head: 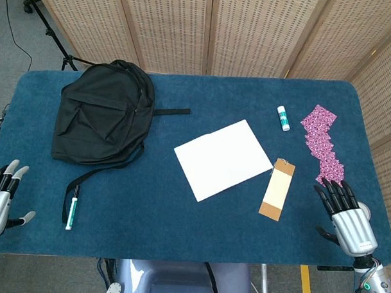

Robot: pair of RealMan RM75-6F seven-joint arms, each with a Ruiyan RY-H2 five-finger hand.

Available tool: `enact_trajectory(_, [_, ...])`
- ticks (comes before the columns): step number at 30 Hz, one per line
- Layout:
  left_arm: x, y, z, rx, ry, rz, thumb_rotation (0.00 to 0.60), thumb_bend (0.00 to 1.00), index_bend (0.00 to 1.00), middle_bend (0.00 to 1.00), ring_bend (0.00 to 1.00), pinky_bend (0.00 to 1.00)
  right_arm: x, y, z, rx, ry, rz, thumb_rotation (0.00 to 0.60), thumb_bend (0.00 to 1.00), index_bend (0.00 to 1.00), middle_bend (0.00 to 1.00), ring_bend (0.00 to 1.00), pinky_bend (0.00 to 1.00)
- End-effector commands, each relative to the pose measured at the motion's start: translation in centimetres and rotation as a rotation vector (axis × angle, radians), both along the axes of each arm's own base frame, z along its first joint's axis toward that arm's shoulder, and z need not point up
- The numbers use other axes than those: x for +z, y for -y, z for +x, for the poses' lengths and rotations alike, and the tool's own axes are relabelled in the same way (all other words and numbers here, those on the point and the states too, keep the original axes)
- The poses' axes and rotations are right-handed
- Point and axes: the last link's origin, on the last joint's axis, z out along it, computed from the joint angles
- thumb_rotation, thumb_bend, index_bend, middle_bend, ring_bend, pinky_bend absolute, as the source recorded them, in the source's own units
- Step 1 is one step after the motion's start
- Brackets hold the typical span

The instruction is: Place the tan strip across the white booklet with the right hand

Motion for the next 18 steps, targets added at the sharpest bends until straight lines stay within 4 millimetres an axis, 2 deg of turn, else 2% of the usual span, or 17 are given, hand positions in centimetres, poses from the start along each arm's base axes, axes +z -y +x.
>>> enact_trajectory(1, [0.1,0.2,0.0,-0.004,0.002,-0.002,0.6,0.0,0.0,0.0,0.0,0.0,0.0,0.1,-0.1,0.002,0.0,0.009,0.6,0.0,0.06,0.0,0.0,0.0])
enact_trajectory(8, [0.5,0.5,0.2,-0.012,0.013,0.012,0.6,0.0,0.0,0.0,0.0,0.0,-0.3,0.8,-0.1,-0.009,0.033,0.038,0.6,0.0,0.06,0.0,0.0,0.0])
enact_trajectory(10, [0.4,0.5,0.2,-0.014,0.014,0.01,0.6,0.0,0.0,0.0,0.0,0.0,-0.8,2.0,0.3,-0.002,0.074,0.095,0.6,0.0,0.06,0.0,0.0,0.0])
enact_trajectory(14, [0.3,0.2,0.0,-0.005,0.008,0.0,0.6,0.0,0.0,0.0,0.0,0.0,-2.0,5.5,1.9,0.08,0.139,0.309,0.6,0.0,0.1,0.0,0.0,0.0])
enact_trajectory(17, [0.3,0.0,-0.1,0.005,0.007,0.008,0.6,0.0,0.0,0.0,0.0,0.0,-2.8,9.0,2.9,0.166,0.043,0.371,0.6,0.0,0.15,0.0,0.0,0.0])
enact_trajectory(18, [0.3,-0.1,-0.1,0.006,0.006,0.009,0.6,0.0,0.0,0.0,0.0,0.0,-3.0,9.4,3.0,0.177,0.029,0.376,0.6,0.0,0.18,0.0,0.0,0.0])
